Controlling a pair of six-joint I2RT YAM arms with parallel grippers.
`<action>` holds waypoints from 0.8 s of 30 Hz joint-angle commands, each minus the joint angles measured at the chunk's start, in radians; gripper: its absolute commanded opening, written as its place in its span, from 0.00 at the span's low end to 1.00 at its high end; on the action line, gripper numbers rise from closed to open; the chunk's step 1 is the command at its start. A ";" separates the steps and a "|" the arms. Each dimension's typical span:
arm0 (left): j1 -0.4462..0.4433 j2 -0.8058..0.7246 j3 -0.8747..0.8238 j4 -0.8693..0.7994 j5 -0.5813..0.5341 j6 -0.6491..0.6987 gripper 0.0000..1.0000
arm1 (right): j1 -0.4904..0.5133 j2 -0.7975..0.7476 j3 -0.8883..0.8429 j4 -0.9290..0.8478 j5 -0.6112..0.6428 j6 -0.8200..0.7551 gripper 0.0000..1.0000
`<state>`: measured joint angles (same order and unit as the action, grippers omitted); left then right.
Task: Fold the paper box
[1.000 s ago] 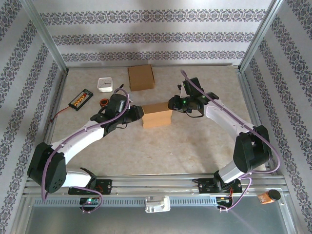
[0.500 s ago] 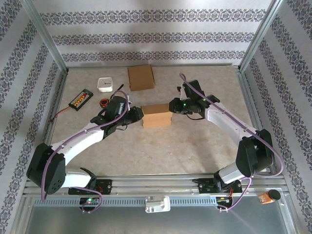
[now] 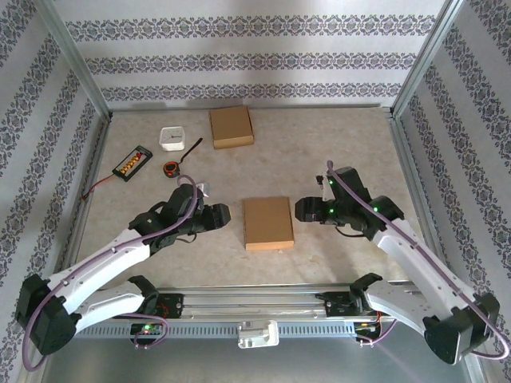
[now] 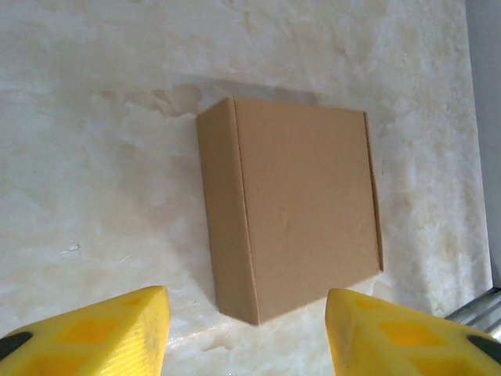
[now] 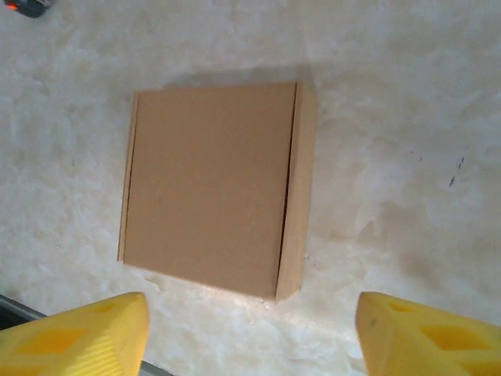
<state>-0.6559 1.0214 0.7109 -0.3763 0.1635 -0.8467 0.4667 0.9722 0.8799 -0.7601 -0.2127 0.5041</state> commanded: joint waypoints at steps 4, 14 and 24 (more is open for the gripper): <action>-0.069 0.211 -0.021 0.150 0.024 -0.020 0.63 | -0.010 0.102 -0.140 0.188 -0.056 0.077 0.74; -0.166 0.580 0.069 0.445 0.068 -0.072 0.59 | 0.052 0.325 -0.238 0.477 -0.164 0.207 0.55; -0.159 0.850 0.306 0.552 0.026 -0.022 0.38 | -0.066 0.506 -0.126 0.532 -0.032 0.179 0.43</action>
<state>-0.7906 1.7531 0.9401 0.0624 0.1364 -0.9054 0.4152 1.3823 0.7174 -0.3378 -0.1936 0.7002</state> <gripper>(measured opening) 0.388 0.430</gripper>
